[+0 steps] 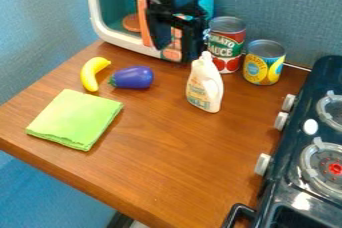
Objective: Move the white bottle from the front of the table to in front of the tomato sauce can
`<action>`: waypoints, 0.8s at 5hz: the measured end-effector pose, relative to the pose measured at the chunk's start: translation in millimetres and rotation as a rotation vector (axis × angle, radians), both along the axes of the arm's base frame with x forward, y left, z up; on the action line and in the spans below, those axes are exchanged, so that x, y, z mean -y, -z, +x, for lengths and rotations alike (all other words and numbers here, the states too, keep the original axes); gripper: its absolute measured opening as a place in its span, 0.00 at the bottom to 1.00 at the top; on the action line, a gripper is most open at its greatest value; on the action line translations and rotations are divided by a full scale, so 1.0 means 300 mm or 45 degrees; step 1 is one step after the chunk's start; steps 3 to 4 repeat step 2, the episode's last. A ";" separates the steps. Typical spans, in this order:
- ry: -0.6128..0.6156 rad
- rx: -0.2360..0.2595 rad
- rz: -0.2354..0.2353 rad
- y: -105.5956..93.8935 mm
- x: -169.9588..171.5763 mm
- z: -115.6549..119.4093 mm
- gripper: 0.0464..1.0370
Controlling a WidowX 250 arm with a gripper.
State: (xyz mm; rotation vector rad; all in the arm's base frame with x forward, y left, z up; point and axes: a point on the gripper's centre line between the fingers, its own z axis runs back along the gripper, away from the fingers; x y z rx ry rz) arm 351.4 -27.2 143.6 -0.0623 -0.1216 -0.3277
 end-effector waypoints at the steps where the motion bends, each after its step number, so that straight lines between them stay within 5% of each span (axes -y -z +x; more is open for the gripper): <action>1: 0.017 -0.072 0.049 0.052 -0.046 -0.068 0.97; 2: -0.045 -0.149 0.108 0.086 -0.084 -0.108 0.97; 4: -0.045 -0.149 0.108 0.086 -0.084 -0.108 0.97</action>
